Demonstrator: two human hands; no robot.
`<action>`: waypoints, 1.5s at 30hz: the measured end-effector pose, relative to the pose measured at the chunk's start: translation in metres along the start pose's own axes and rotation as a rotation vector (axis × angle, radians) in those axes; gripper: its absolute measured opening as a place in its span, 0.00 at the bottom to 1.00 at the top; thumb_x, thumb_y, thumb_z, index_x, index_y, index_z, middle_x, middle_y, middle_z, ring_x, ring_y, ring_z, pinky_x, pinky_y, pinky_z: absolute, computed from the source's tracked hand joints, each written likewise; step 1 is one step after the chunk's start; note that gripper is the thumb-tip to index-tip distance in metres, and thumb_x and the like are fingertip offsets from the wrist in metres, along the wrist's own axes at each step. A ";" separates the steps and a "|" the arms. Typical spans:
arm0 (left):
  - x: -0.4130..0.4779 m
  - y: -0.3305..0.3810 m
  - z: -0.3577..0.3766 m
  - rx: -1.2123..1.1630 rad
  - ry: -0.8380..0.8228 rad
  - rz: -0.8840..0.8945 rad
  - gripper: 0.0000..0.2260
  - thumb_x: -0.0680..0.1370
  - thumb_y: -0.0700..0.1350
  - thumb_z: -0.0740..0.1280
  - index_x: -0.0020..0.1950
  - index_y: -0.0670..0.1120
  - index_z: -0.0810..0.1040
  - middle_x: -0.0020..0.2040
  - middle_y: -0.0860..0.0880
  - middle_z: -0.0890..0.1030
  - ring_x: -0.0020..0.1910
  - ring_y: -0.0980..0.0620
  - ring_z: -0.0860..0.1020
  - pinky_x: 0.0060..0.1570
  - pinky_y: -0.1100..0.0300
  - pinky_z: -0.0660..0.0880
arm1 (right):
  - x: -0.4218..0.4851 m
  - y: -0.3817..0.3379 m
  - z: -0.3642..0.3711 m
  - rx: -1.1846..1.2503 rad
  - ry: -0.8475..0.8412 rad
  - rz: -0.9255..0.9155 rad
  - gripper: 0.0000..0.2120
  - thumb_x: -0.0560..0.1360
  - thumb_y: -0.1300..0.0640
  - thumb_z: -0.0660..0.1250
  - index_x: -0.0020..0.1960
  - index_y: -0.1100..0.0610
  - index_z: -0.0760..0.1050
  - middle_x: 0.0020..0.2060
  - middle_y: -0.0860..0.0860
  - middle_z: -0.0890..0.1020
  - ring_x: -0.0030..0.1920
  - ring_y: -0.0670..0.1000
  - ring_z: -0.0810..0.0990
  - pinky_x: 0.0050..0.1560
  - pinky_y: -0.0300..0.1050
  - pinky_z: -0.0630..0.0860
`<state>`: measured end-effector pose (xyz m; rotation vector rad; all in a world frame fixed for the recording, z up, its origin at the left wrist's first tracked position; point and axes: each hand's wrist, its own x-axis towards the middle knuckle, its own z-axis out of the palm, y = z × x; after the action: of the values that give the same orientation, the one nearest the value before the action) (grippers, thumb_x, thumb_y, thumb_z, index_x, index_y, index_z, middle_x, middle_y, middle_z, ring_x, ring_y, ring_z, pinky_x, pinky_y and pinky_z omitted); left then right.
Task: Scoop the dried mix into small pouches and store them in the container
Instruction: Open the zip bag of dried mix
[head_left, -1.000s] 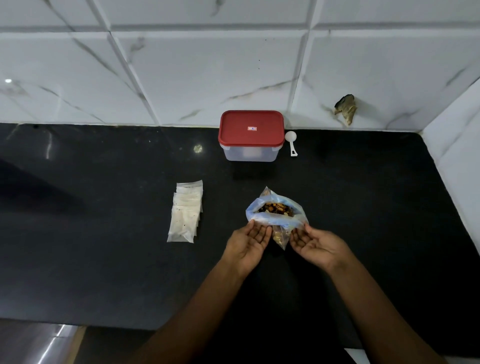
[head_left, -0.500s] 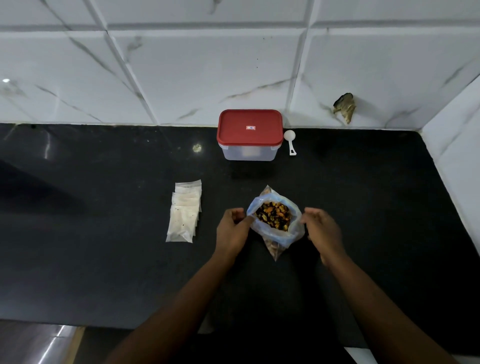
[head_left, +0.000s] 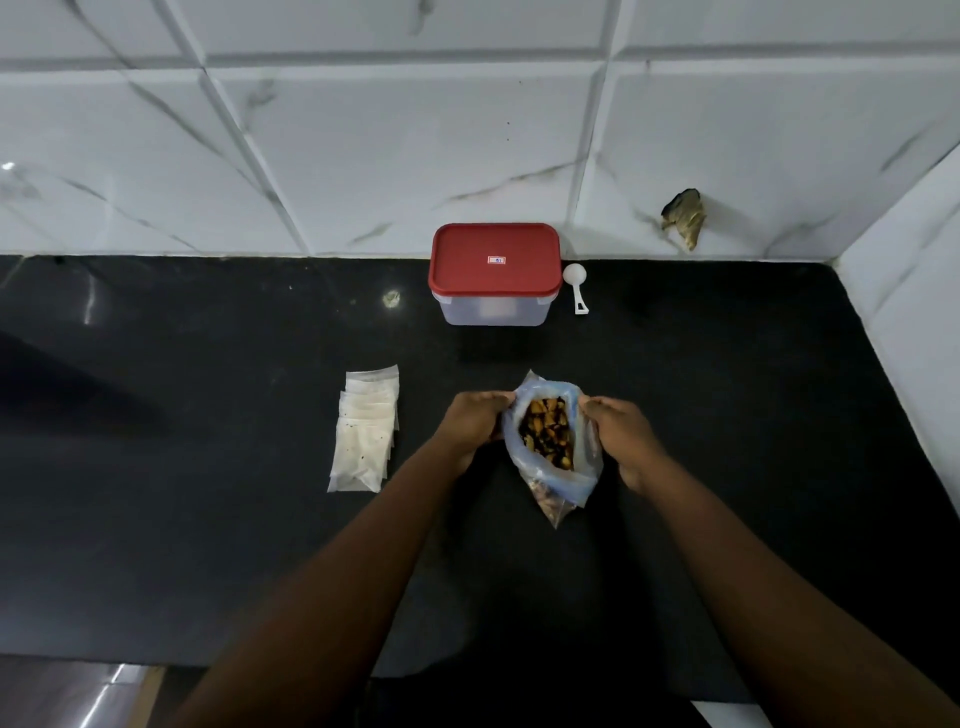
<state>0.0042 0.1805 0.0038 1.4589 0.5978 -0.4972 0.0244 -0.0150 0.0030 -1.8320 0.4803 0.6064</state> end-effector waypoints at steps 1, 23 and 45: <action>-0.001 0.000 0.001 -0.074 -0.030 -0.037 0.09 0.85 0.43 0.62 0.54 0.46 0.83 0.54 0.44 0.84 0.56 0.47 0.82 0.61 0.51 0.78 | 0.002 0.000 0.002 0.085 -0.018 0.056 0.10 0.83 0.51 0.62 0.53 0.51 0.82 0.52 0.54 0.85 0.55 0.54 0.83 0.60 0.55 0.79; -0.054 -0.051 0.029 -0.095 0.220 -0.068 0.14 0.75 0.39 0.76 0.59 0.44 0.80 0.52 0.45 0.85 0.50 0.50 0.86 0.50 0.54 0.85 | -0.037 0.039 -0.012 -0.067 0.114 -0.088 0.10 0.76 0.54 0.74 0.58 0.49 0.81 0.49 0.45 0.84 0.49 0.43 0.83 0.46 0.41 0.81; -0.047 -0.039 0.027 -0.353 0.040 -0.036 0.21 0.86 0.58 0.56 0.67 0.47 0.81 0.60 0.47 0.85 0.62 0.50 0.82 0.54 0.56 0.78 | -0.037 0.030 -0.003 0.385 -0.121 0.103 0.14 0.83 0.45 0.61 0.60 0.50 0.81 0.54 0.50 0.86 0.55 0.51 0.84 0.59 0.54 0.80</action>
<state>-0.0547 0.1493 0.0043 1.1263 0.7057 -0.3691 -0.0222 -0.0267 0.0043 -1.4051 0.5699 0.6412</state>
